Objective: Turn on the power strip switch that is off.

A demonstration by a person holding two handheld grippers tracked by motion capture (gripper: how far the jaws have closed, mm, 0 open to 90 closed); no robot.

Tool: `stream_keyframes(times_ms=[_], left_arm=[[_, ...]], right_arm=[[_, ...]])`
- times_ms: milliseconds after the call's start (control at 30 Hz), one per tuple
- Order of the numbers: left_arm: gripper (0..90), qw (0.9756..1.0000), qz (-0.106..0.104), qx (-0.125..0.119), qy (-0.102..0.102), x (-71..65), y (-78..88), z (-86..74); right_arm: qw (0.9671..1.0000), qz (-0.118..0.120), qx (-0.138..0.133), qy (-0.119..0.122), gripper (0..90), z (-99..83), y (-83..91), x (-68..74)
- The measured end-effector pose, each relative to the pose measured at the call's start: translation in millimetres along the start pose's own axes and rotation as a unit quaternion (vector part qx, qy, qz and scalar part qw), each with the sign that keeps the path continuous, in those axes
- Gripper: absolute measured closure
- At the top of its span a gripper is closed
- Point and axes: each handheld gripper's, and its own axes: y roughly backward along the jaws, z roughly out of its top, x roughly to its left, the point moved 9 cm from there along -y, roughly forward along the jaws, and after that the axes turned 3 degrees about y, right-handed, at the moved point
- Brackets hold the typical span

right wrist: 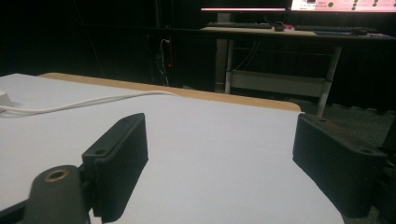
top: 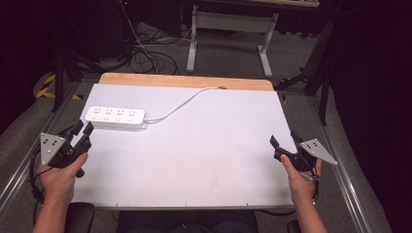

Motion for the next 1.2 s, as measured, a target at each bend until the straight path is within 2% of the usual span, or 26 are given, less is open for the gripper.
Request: stream_keyframes(times_ms=[100,200,233,267,367,467,500,600,733,900,1000,1100,1200], left_arm=[[74.0,0.9997,0.018,0.011,-0.009,5.6,-0.2,-2.4],[82.4,0.9989,0.039,0.023,-0.006,11.9,-1.7,-6.3],[82.4,0.9986,0.045,0.026,-0.002,13.2,-2.2,-7.5],[87.1,0.9983,0.05,0.029,-0.004,15.1,-2.6,-8.2],[89.7,0.9979,0.058,0.028,-0.008,17.6,-2.9,-7.5],[89.8,0.9979,0.063,0.016,-0.008,19.0,-5.9,-2.2],[89.9,0.9975,0.068,0.012,-0.015,21.1,-10.3,0.7],[89.9,0.9975,0.069,0.01,-0.015,20.3,-16.0,1.6],[89.8,0.9971,0.067,0.021,-0.029,17.4,-24.8,0.5],[89.9,0.9971,0.063,0.031,-0.03,14.6,-37.9,1.0],[89.9,0.9966,0.06,0.044,-0.035,14.8,-48.9,-0.8],[89.8,0.9949,0.061,0.067,-0.044,17.3,-64.2,-6.4],[89.9,0.9942,0.062,0.075,-0.045,19.7,-70.9,-7.2]], right_arm=[[1.0,-0.004,-0.002,-0.001,18.0,0.4,0.3,-0.8],[1.0,-0.006,-0.006,-0.001,18.0,1.9,1.2,-1.9],[1.0,-0.006,-0.006,-0.001,18.0,1.9,1.2,-1.9],[1.0,-0.006,-0.008,-0.002,18.0,2.3,1.7,-1.8],[1.0,-0.002,-0.008,0.0,18.0,2.3,1.5,-0.6],[0.9999,0.004,-0.013,0.002,18.0,3.6,1.8,1.7],[0.9998,0.007,-0.018,0.003,18.0,4.9,1.9,2.5],[0.9997,0.008,-0.022,0.005,18.1,6.8,2.2,4.5],[0.9994,0.014,-0.028,0.012,18.0,8.3,2.3,6.7],[0.999,0.024,-0.031,0.019,17.9,9.2,2.0,9.8],[0.9988,0.027,-0.033,0.024,17.9,10.2,1.7,11.4],[0.9989,0.026,-0.029,0.026,17.9,9.5,0.5,11.8],[0.9987,0.027,-0.031,0.03,18.0,10.2,1.5,13.1]])
